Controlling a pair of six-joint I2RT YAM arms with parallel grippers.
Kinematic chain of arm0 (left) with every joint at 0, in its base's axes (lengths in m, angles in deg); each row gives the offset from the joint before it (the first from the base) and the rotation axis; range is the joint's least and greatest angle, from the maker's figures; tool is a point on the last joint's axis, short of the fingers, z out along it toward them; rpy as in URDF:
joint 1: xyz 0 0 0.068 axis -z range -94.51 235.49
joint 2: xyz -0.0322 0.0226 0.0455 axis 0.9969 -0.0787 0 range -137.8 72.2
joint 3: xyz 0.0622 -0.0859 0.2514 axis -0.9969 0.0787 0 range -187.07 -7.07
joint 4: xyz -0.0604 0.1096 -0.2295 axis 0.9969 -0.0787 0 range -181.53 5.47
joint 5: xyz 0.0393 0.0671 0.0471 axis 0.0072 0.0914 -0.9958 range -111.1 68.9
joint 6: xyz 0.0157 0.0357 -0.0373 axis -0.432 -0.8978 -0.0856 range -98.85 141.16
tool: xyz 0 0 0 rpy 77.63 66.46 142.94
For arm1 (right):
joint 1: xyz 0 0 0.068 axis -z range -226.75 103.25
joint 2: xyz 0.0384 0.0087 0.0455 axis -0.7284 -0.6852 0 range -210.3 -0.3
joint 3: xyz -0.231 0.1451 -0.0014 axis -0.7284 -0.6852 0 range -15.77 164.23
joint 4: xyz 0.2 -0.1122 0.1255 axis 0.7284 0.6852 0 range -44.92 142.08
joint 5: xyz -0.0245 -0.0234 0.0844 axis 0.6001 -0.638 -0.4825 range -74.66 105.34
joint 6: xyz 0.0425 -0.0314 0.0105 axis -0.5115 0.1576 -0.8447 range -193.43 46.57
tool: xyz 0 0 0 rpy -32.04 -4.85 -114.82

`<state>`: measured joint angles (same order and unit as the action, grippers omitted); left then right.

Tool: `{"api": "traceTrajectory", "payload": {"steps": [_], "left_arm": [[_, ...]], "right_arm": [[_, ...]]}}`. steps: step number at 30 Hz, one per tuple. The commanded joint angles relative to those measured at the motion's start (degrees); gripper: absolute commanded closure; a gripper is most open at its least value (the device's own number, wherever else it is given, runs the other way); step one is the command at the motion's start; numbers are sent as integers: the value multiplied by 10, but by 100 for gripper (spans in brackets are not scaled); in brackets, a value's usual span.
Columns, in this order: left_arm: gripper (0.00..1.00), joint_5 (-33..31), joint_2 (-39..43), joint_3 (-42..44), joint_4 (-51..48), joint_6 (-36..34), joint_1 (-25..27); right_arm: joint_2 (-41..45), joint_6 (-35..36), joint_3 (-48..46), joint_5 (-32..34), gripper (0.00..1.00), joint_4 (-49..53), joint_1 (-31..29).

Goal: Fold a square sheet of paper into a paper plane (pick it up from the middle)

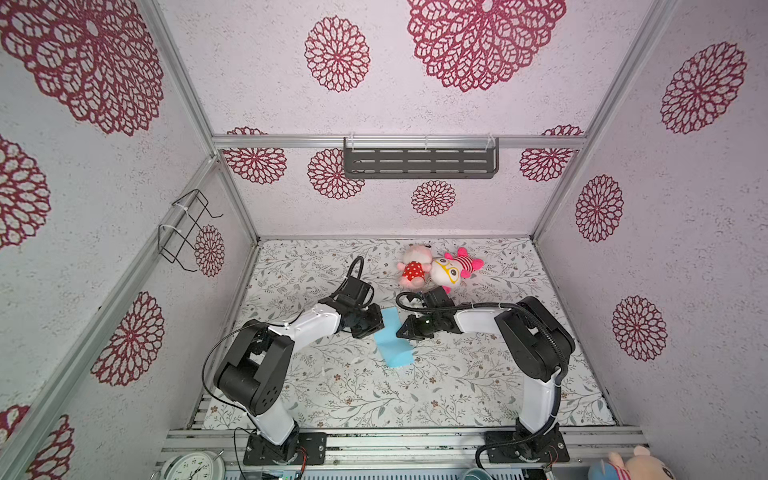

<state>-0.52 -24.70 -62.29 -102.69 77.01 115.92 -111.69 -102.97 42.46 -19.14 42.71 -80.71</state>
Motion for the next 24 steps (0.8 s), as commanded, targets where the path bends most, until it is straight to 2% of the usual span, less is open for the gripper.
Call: {"api": "traceTrajectory", "payload": {"steps": [1, 7, 11, 15, 24], "left_arm": [[100, 15, -14, 12, 19, 38, 14], [100, -42, -39, 6, -53, 39, 22], [100, -43, -53, 7, -68, 38, 30], [100, -72, -60, 5, -110, 29, 35], [100, -75, -3, -2, -140, 13, 43]], "right_arm": [[-50, 11, -37, 146, 85, 95, 0], [-45, 11, -43, 154, 85, 95, -1], [-43, 12, -44, 160, 86, 98, -1], [-43, 11, -44, 162, 86, 98, -1], [-39, 12, -46, 167, 86, 98, -1]]}}
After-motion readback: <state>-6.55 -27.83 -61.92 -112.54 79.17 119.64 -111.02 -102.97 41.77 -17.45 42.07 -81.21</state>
